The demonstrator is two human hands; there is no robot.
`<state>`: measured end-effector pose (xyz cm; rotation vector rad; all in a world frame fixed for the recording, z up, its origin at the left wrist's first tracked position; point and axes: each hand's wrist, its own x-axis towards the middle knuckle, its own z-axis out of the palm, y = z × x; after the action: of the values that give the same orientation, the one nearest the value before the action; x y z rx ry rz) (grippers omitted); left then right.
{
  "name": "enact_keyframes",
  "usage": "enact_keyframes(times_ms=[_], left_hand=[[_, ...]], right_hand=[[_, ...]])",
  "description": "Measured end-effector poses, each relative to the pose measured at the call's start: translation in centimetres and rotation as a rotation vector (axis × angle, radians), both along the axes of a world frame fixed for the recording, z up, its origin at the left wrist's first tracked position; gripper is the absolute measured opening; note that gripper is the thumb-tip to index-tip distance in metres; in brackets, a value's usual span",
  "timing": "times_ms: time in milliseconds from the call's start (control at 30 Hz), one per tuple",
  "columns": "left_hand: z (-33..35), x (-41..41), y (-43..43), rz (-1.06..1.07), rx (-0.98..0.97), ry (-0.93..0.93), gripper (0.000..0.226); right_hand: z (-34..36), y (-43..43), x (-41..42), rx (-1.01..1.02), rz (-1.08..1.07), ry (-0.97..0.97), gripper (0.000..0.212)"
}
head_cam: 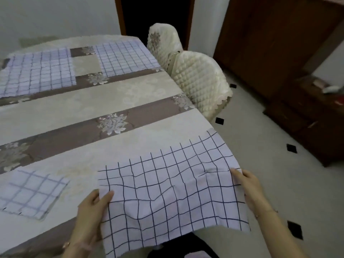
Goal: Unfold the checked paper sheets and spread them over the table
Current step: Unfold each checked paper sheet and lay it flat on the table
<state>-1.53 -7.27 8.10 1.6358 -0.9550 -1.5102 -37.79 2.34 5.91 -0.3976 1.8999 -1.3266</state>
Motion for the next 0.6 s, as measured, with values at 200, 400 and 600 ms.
enact_keyframes(times_ms=[200,400,600], left_hand=[[-1.3,-8.2,-0.6,-0.291,0.067,0.04,0.052],[-1.2,-18.9,-0.2,-0.61,-0.082,-0.063,0.016],[-2.9,-32.5,-0.3,-0.747,-0.154,-0.117,0.016]], right_hand=[[-0.4,11.5,-2.7,0.008,-0.329,-0.034,0.016],[-1.1,18.9,-8.0,-0.031,-0.581,-0.073,0.017],[-2.8,22.2,-16.4,-0.047,-0.702,-0.111,0.016]])
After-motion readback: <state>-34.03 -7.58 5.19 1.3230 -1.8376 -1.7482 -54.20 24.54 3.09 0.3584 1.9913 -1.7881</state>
